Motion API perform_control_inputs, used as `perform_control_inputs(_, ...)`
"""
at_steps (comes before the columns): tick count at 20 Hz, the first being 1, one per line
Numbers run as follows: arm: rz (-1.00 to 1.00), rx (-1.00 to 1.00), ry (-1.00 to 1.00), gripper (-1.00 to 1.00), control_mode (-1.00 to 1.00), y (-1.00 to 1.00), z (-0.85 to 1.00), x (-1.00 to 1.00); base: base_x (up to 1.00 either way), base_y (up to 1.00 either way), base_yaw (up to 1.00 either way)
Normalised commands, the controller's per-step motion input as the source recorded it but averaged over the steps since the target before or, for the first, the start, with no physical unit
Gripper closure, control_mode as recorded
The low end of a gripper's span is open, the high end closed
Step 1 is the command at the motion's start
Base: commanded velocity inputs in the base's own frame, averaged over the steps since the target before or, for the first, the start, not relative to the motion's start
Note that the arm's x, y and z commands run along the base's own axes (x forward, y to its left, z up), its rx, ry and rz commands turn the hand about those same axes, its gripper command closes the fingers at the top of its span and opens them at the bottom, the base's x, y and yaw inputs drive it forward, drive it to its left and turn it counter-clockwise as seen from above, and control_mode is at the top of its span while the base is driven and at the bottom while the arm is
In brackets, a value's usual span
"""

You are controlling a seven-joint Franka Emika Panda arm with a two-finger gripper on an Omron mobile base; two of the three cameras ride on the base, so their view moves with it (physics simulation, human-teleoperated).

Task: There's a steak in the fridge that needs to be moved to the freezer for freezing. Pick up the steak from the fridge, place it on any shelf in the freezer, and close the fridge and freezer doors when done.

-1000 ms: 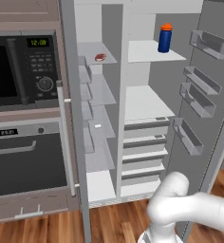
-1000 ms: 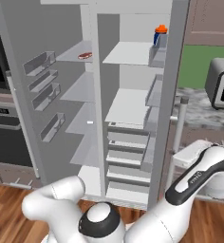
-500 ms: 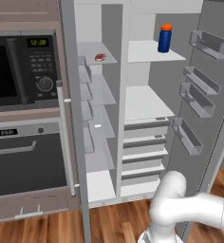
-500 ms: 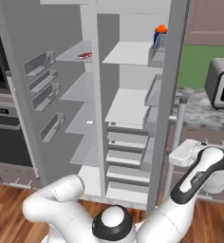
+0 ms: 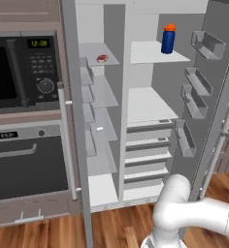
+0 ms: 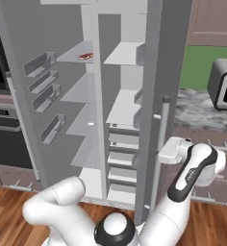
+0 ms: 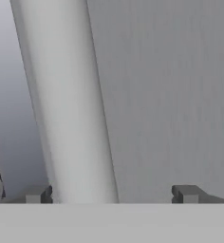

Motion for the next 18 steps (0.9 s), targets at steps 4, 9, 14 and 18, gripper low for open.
perform_control_inputs(4, -0.05, 0.02, -0.02, -1.00, -1.00, 1.00, -0.06, 0.00, 0.00, 0.00, 0.00)
perform_control_inputs(9, -0.13, 0.07, -0.01, -1.00, -1.00, 1.00, -0.09, 0.00, 0.00, 0.00, 0.00)
perform_control_inputs(14, -0.18, 0.03, 0.00, -1.00, -1.00, 0.99, -0.05, 0.21, 0.00, 0.00, 0.00)
perform_control_inputs(18, -0.17, 0.00, 0.00, -1.00, -1.00, 0.96, 0.03, 0.48, 0.00, 0.00, 0.00)
